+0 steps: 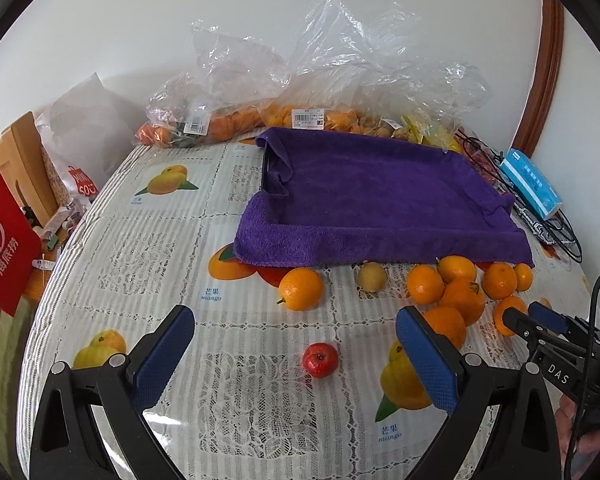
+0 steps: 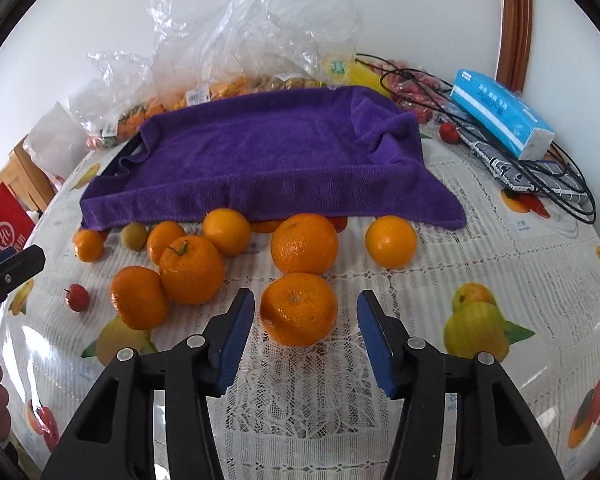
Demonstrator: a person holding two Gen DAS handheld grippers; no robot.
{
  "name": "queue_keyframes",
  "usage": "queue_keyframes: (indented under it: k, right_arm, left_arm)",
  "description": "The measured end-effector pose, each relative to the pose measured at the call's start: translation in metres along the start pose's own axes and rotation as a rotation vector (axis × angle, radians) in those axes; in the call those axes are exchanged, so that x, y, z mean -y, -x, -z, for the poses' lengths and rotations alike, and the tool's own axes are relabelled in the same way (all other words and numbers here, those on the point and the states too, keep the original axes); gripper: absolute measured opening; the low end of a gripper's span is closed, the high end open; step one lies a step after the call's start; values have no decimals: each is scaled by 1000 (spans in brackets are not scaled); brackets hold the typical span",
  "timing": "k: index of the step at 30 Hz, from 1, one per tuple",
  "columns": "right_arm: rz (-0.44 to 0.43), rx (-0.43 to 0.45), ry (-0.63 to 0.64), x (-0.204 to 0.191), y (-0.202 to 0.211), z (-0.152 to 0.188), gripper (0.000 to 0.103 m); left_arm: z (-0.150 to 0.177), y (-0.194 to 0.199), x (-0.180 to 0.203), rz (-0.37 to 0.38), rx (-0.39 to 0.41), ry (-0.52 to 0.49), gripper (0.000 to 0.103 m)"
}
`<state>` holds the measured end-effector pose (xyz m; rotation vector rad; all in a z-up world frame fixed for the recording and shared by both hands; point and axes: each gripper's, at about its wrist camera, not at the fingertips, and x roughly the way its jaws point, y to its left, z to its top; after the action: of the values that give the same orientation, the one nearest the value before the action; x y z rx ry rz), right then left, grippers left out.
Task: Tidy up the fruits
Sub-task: 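Lower the right gripper onto a large tangerine and close it, then close the left gripper on a tangerine while the right gripper holds its tangerine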
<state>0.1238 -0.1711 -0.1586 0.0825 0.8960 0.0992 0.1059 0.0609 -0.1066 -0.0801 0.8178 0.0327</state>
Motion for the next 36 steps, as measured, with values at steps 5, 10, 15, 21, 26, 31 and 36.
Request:
queue_keyframes:
  k: [5,10,15,21,26,31,36]
  right_arm:
    - [4,-22,10,0,-12,5,46]
    - [21,5,39,-6,-12,11,42]
    - [14,14,54,-6,-8,14,42]
    - [-16,-2,61,-3,-11,16,42]
    - [-32,9,60,-2,-12,16,41]
    - [-46,12,70,-2,-11,16,41]
    - [-49,23,88,-5,-7,18,41]
  left_arm:
    - [1,-14,-8,13,-27,18,101]
    - [1,-29,-15,0,-54,34,101]
    - [-3,-44,-16,-5,-73,43,101]
    - [-8,-65,-9,-5,-97,30,97]
    - [-9,-77,-4,0,-122,22,84]
    - [-9,-78,0,-24,-101,-2,62]
    - [-9,-76,3,-27,-98,-38,32]
